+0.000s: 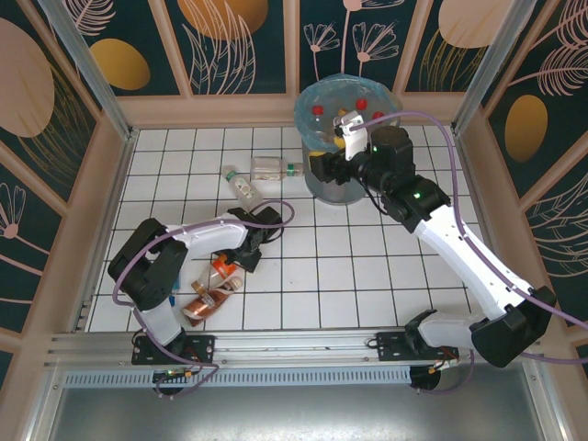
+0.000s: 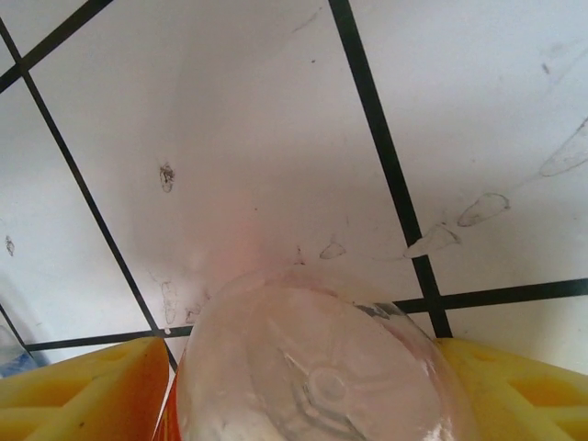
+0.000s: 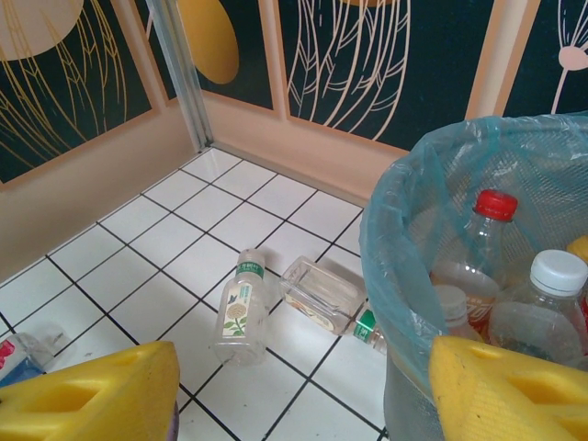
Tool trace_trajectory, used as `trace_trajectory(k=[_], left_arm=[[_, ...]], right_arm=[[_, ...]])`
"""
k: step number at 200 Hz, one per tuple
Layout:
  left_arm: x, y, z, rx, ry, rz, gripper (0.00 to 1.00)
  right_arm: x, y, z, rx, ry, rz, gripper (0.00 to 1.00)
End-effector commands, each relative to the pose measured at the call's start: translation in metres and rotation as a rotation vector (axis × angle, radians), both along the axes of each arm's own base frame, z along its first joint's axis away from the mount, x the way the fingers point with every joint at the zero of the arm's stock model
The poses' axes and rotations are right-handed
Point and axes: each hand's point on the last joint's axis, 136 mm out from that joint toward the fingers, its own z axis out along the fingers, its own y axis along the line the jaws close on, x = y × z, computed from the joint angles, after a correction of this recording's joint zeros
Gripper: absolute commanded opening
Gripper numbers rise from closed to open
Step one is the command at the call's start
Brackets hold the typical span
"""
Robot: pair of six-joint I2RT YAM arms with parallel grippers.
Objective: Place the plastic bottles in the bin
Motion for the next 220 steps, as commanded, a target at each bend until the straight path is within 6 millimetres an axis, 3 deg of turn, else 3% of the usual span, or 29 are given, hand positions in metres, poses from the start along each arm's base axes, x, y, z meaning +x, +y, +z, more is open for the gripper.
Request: trace_trajectory(k=[1, 26, 70, 89, 112, 159, 199, 220], left_arm=[[0.012, 0.008, 0.009, 0.036, -0.04, 0.007, 0.71], [0.026, 0.005, 0.03, 0.025, -0.103, 0.01, 0.68], [0.058, -0.003, 0.11, -0.044, -0.319, 0.037, 0.65], [0.064, -0.015, 0.131, -0.134, -0.361, 0.038, 0.65], [0.057, -0.012, 0.131, -0.135, -0.334, 0.068, 0.77], [0.01, 0.01, 0.097, -0.143, -0.204, 0.239, 0.86], [-0.028, -0.001, 0.07, -0.297, -0.073, 0.318, 0.87], [-0.036, -0.011, 0.082, -0.341, -0.094, 0.273, 0.87]], right_arm=[[-0.003, -0.004, 0.006, -0.012, -0.031, -0.011, 0.73], [-0.004, -0.005, 0.012, -0.006, -0.041, -0.008, 0.73], [-0.011, -0.005, 0.026, 0.032, -0.066, 0.004, 0.72], [-0.012, -0.006, 0.025, 0.038, -0.065, 0.005, 0.72], [-0.012, -0.006, 0.022, 0.035, -0.052, 0.004, 0.72], [-0.013, -0.005, 0.013, 0.036, -0.033, 0.004, 0.73], [-0.011, 0.005, 0.005, 0.048, -0.003, 0.038, 0.72], [-0.011, 0.009, 0.005, 0.047, 0.001, 0.049, 0.72]])
